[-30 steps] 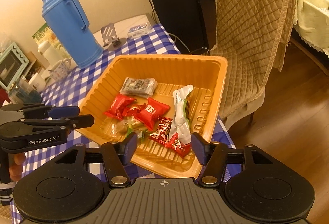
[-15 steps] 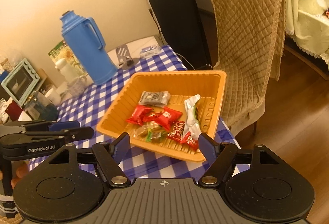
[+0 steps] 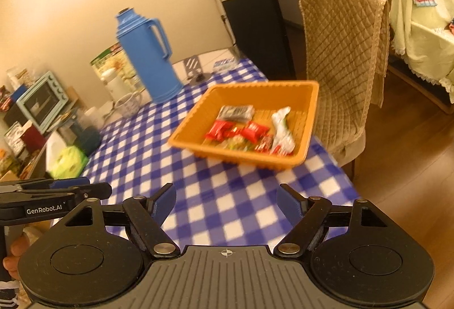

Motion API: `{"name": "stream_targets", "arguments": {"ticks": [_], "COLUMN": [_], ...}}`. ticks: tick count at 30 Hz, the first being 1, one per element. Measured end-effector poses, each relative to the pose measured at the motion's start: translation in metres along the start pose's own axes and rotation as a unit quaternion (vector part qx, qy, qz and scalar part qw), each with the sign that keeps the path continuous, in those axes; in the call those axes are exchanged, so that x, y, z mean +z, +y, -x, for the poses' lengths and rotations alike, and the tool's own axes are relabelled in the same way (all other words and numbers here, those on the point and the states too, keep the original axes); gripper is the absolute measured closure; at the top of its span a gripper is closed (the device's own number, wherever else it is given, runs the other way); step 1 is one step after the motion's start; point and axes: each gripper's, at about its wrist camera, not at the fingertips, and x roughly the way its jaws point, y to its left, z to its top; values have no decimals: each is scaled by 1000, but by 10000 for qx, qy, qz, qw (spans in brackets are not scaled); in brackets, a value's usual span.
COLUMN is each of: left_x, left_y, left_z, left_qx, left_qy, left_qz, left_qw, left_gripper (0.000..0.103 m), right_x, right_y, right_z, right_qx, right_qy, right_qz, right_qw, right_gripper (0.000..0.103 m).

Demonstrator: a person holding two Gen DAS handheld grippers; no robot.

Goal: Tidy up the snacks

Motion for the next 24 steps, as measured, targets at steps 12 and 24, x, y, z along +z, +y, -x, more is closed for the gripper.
{"name": "stream_targets", "arguments": {"ticks": [12,24], "left_x": [-75,-117], "left_y": [-5,-22], "left_z": [62,90], "left_qx": [177,246], "left_qy": [242,384], "left_qz": [423,583], "left_qw": [9987,9973], "left_gripper": [52,52], "right_x": [-61,-94], "right_y": [34,46], "right_z": [31,47], "right_qx": [151,313], "right_qy": [607,917], "right_qz": [321,626], "right_qw": [9975,9933], "right_gripper": [25,25]}}
